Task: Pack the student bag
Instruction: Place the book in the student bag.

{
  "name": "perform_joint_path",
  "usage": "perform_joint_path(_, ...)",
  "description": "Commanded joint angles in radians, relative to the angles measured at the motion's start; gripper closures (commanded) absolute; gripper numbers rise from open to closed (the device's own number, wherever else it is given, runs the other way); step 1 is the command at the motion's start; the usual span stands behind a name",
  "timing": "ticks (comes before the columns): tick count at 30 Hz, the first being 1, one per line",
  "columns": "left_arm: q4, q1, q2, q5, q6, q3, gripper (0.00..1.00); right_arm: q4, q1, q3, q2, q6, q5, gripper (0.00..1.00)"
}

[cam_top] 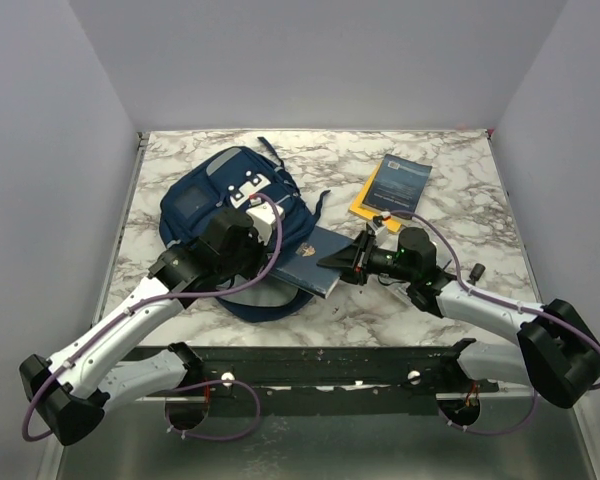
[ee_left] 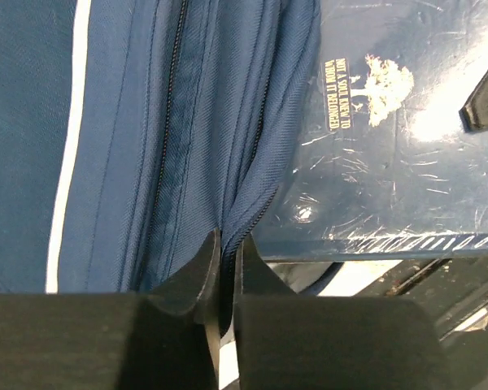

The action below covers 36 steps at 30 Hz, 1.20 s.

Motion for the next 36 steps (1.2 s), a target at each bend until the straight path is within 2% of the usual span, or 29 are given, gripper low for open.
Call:
perform_joint_path(1, -0.029, -0.028, -0.007, -0.093, 0.003, 0.104, 1.0, 0.258, 0.003, 0.043, -0.06, 0.035, 0.002, 1.0)
perform_joint_path(6, -0.002, -0.156, -0.019, -0.393, 0.055, 0.233, 1.0, 0.176, 0.049, 0.044, -0.057, 0.017, 0.085, 1.0)
perform_joint_path(8, 0.031, -0.186, -0.011, -0.466, 0.107, 0.251, 1.0, 0.162, 0.09, 0.063, -0.036, 0.009, 0.13, 1.0)
perform_joint_path(12, 0.121, -0.192, -0.02, -0.476, 0.193, 0.236, 1.0, 0.154, 0.145, 0.117, 0.041, -0.011, 0.2, 1.0)
perform_joint_path(16, 0.267, -0.192, -0.075, -0.431, 0.283, 0.136, 1.0, 0.123, 0.162, 0.181, 0.152, -0.053, 0.326, 1.0)
perform_joint_path(20, 0.393, -0.192, -0.134, -0.385, 0.305, 0.052, 1.0, 0.167, 0.191, 0.249, 0.293, -0.035, 0.435, 1.0)
perform_joint_path(25, 0.423, -0.192, -0.139, -0.312, 0.318, 0.018, 1.0, 0.245, 0.222, 0.356, 0.468, -0.079, 0.576, 1.0)
perform_joint_path(28, 0.445, -0.192, -0.15, -0.283, 0.322, -0.013, 1.0, 0.296, 0.226, 0.431, 0.579, -0.113, 0.593, 1.0)
perform_joint_path(34, 0.467, -0.191, -0.167, -0.252, 0.312, -0.06, 1.0, 0.52, 0.259, 0.534, 0.831, -0.094, 0.628, 0.99)
perform_joint_path(36, 0.474, -0.19, -0.18, -0.265, 0.321, -0.086, 1.0, 0.543, 0.268, 0.577, 0.882, -0.124, 0.649, 0.94)
